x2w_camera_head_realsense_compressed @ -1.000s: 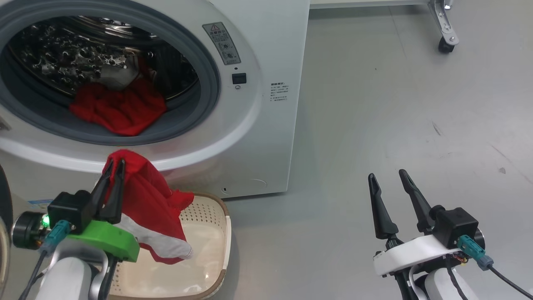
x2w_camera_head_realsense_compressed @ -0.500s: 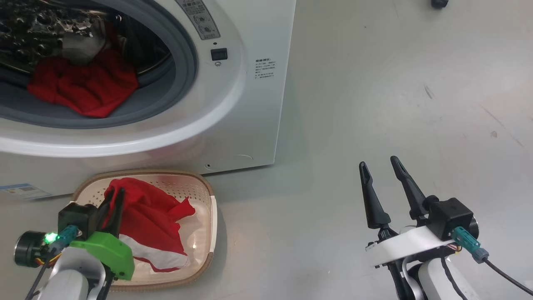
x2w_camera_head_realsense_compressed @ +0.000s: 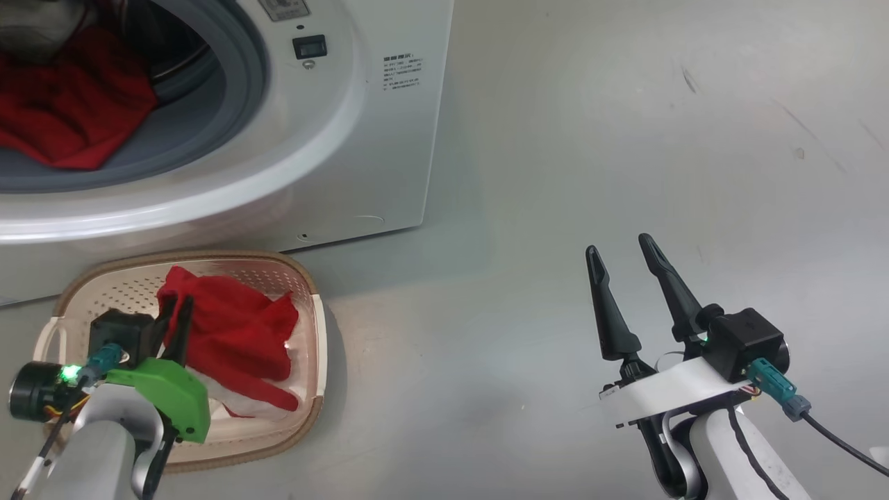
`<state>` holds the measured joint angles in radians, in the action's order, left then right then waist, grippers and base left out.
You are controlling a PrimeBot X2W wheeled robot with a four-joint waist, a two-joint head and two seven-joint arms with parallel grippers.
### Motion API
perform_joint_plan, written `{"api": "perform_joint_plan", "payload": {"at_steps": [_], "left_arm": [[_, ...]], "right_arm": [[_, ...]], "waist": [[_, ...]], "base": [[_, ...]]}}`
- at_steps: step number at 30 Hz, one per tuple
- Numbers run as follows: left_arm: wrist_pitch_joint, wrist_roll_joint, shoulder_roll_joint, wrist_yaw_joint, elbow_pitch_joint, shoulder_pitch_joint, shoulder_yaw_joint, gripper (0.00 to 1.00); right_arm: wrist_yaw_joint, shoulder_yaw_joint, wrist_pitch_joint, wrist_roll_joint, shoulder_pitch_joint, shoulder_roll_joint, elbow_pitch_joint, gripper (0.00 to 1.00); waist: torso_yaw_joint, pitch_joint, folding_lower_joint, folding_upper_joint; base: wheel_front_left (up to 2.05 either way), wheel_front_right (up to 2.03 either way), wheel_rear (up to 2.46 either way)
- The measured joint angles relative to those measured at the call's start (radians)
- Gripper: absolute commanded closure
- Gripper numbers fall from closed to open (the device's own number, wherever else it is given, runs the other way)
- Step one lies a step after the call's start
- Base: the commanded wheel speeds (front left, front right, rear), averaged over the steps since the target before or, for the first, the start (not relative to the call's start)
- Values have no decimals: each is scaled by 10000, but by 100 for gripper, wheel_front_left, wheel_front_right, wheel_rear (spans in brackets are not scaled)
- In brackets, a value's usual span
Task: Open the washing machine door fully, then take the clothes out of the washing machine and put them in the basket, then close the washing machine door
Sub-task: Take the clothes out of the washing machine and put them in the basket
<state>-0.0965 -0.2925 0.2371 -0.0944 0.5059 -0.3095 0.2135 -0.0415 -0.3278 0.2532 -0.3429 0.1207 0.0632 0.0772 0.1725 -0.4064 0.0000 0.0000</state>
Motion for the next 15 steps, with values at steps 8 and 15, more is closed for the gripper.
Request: {"api": "perform_joint_plan", "payload": {"at_steps": [8,15], "left_arm": [[77,-58,174,12,1030,-303,-242,100],[121,-161,299,94,2119,-399,-460,100]], "right_arm": [[75,42,0,12,165,-15,-65,0],[88,42,0,40,406,-36,-73,0]], "waist": [[288,-510,0,0],[402,-815,0,0]], "base": [[0,0,0],[0,0,0]]}}
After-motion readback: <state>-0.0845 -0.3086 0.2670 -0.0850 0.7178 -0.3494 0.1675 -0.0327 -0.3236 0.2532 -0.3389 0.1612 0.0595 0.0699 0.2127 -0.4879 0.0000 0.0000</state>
